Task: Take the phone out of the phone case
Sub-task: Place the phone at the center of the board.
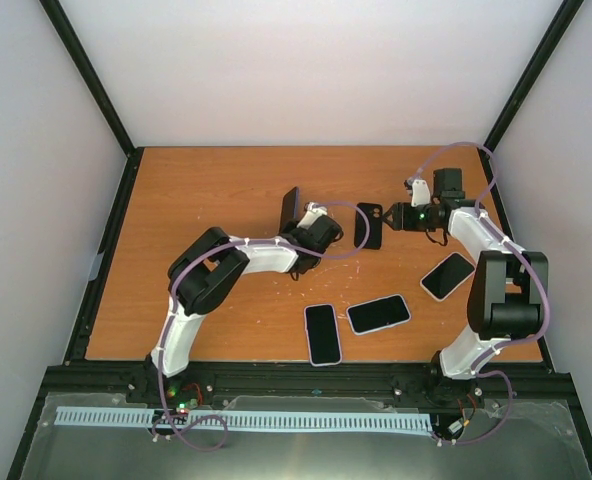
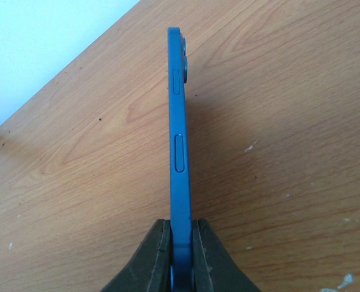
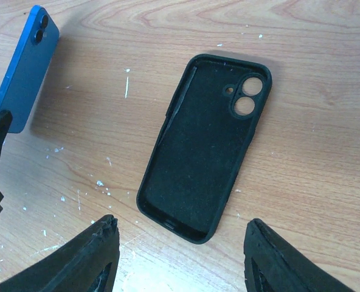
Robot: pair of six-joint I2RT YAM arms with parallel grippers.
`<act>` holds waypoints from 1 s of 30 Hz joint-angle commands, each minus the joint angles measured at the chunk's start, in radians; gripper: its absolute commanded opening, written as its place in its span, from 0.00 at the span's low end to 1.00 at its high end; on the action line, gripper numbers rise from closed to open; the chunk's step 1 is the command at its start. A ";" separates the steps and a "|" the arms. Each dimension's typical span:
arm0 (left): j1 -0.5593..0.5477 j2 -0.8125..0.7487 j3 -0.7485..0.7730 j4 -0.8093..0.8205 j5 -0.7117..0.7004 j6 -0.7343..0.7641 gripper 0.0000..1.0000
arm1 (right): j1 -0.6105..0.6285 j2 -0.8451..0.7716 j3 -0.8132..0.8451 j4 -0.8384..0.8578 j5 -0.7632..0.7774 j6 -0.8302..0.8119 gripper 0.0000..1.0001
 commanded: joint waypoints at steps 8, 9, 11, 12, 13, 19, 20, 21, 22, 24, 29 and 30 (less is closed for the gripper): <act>-0.005 0.067 0.047 -0.112 0.110 -0.030 0.16 | -0.013 -0.013 -0.012 0.023 -0.021 0.003 0.57; -0.005 0.066 0.049 -0.117 0.117 -0.037 0.18 | -0.013 -0.012 -0.012 0.022 -0.020 0.003 0.57; -0.005 0.062 0.050 -0.124 0.132 -0.051 0.23 | -0.013 -0.010 -0.012 0.022 -0.021 0.003 0.57; -0.005 0.060 0.050 -0.126 0.140 -0.058 0.25 | -0.013 -0.010 -0.012 0.022 -0.020 0.003 0.57; -0.005 0.057 0.049 -0.130 0.149 -0.066 0.27 | -0.013 -0.009 -0.013 0.022 -0.021 0.002 0.57; -0.005 0.027 0.047 -0.166 0.198 -0.129 0.40 | -0.012 -0.010 -0.012 0.021 -0.024 0.000 0.57; -0.005 0.019 0.048 -0.175 0.206 -0.138 0.42 | -0.013 -0.010 -0.012 0.020 -0.024 -0.001 0.57; -0.005 0.010 0.049 -0.187 0.215 -0.151 0.44 | -0.013 -0.011 -0.012 0.020 -0.024 -0.001 0.57; -0.005 -0.004 0.050 -0.201 0.226 -0.165 0.47 | -0.013 -0.010 -0.012 0.021 -0.024 -0.001 0.57; -0.005 -0.040 0.051 -0.232 0.258 -0.195 0.52 | -0.014 -0.011 -0.012 0.020 -0.024 -0.001 0.57; -0.013 -0.170 -0.001 -0.251 0.416 -0.229 0.64 | -0.017 -0.014 -0.012 0.019 -0.026 -0.006 0.57; -0.018 -0.194 -0.017 -0.245 0.451 -0.224 0.65 | -0.017 -0.014 -0.012 0.020 -0.028 -0.006 0.57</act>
